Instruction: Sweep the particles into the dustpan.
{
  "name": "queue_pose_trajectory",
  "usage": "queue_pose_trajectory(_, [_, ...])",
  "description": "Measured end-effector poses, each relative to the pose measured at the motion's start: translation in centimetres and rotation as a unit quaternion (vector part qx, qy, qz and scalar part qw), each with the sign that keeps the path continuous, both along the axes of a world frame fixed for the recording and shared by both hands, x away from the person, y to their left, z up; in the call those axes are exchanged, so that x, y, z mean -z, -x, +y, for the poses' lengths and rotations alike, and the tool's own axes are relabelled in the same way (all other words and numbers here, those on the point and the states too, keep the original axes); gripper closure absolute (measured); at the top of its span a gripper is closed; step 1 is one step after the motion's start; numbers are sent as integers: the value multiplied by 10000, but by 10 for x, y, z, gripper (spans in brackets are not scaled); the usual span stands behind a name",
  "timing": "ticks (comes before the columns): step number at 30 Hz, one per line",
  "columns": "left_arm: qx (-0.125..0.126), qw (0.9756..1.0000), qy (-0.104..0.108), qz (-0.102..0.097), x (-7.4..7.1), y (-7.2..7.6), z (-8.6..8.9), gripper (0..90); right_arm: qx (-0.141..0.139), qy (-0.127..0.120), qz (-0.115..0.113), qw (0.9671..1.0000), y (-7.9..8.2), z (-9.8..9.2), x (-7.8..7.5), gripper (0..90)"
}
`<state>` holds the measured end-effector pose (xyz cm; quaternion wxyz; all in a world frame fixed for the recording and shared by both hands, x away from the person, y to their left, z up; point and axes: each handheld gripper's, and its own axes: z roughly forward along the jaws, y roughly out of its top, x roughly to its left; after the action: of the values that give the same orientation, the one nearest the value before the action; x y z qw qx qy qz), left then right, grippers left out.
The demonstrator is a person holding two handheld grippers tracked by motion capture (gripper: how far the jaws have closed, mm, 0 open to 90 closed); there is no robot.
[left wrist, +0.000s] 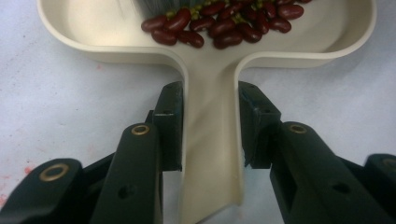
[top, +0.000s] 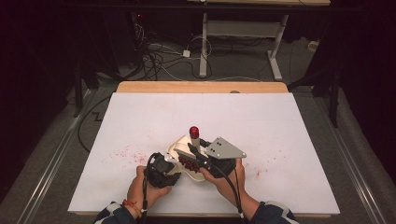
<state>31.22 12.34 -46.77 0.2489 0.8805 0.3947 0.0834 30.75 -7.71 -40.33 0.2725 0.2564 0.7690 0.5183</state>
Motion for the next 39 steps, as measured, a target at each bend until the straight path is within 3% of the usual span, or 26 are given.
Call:
queue_pose_trajectory(3, [-43,10000,14,-30,-1,-1,2,638,-69,-88,94,9999,0,1,-1,704])
queue_pose_trajectory(10, [-5,10000,-2,-31,0,-3,7,639,-66,-133,67,9999,-3,-2,-4,704])
queue_pose_trajectory(21, [-55,10000,5,-69,2,-5,17,638,9,-590,-60,9982,-12,-40,-27,703])
queue_pose_trajectory(29, [-114,9999,36,-8,4,-8,25,638,-30,-479,-34,9988,-15,-66,-32,703])
queue_pose_trajectory(39, [-118,9999,-25,-79,1,-8,30,638,-86,-271,7,9996,-16,-93,-35,703])
